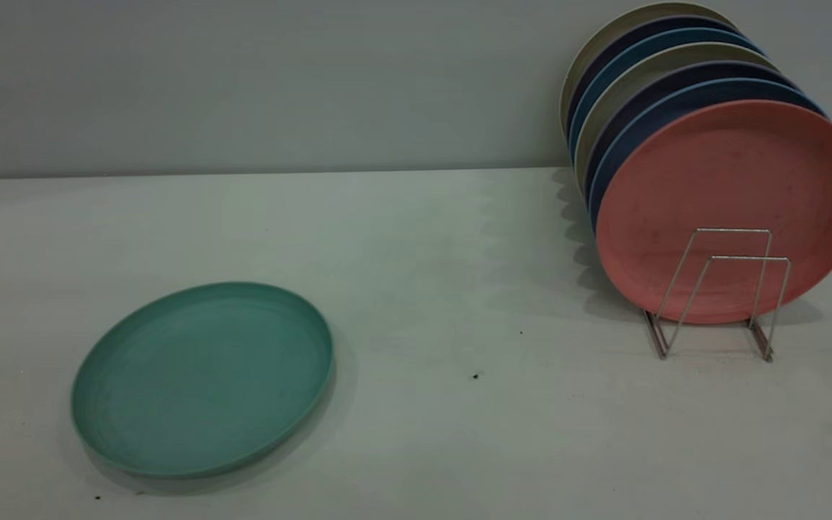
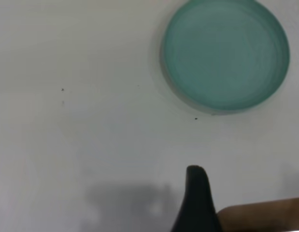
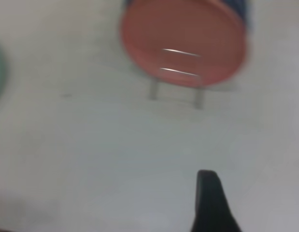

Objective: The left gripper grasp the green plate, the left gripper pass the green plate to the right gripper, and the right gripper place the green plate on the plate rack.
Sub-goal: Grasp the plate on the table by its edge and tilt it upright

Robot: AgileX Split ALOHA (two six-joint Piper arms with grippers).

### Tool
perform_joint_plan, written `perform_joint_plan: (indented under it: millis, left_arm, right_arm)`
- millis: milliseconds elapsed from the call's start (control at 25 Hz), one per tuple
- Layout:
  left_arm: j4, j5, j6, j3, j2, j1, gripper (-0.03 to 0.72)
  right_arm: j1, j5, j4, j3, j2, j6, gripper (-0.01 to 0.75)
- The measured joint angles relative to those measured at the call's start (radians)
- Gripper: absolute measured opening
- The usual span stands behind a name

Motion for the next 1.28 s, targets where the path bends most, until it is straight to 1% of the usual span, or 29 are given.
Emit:
perform_joint_plan:
  millis: [280, 400, 480, 560, 640, 760, 880, 1040, 1280]
  left_arm:
    - [-0.071, -0.155, -0.055, -0.054, 0.279, 0.000, 0.591]
    - [-0.109, -0.192, -0.045, -0.069, 0.395, 0.000, 0.591]
    - [-0.127, -0.220, -0.014, -0.081, 0.475, 0.000, 0.591]
    - [-0.137, -0.259, 0.009, -0.095, 0.552, 0.000, 0.591]
    - [-0.141, -0.278, 0.023, -0.123, 0.644, 0.000, 0.591]
    - [-0.139, -0.293, 0.050, -0.180, 0.783, 0.000, 0.591]
    - [-0.123, -0.299, 0.062, -0.242, 0.919, 0.000, 0.591]
    - [-0.088, -0.305, 0.066, -0.333, 1.106, 0.020, 0.591]
    - [-0.078, -0.296, 0.081, -0.458, 1.351, 0.059, 0.578]
  right_arm:
    - [0.000, -0.159, 0.331, -0.002, 0.276, -0.355, 0.485]
    - [0.000, -0.197, 0.447, -0.002, 0.386, -0.477, 0.485]
    - [0.014, -0.217, 0.508, -0.004, 0.463, -0.533, 0.485]
    - [0.065, -0.249, 0.563, -0.006, 0.530, -0.582, 0.485]
    - [0.149, -0.294, 0.594, -0.008, 0.602, -0.604, 0.485]
    - [0.288, -0.373, 0.626, -0.011, 0.716, -0.596, 0.485]
    - [0.373, -0.406, 0.668, -0.011, 0.833, -0.577, 0.485]
    - [0.434, -0.411, 0.786, -0.011, 0.939, -0.623, 0.485]
    - [0.441, -0.412, 1.031, -0.015, 0.994, -0.796, 0.485]
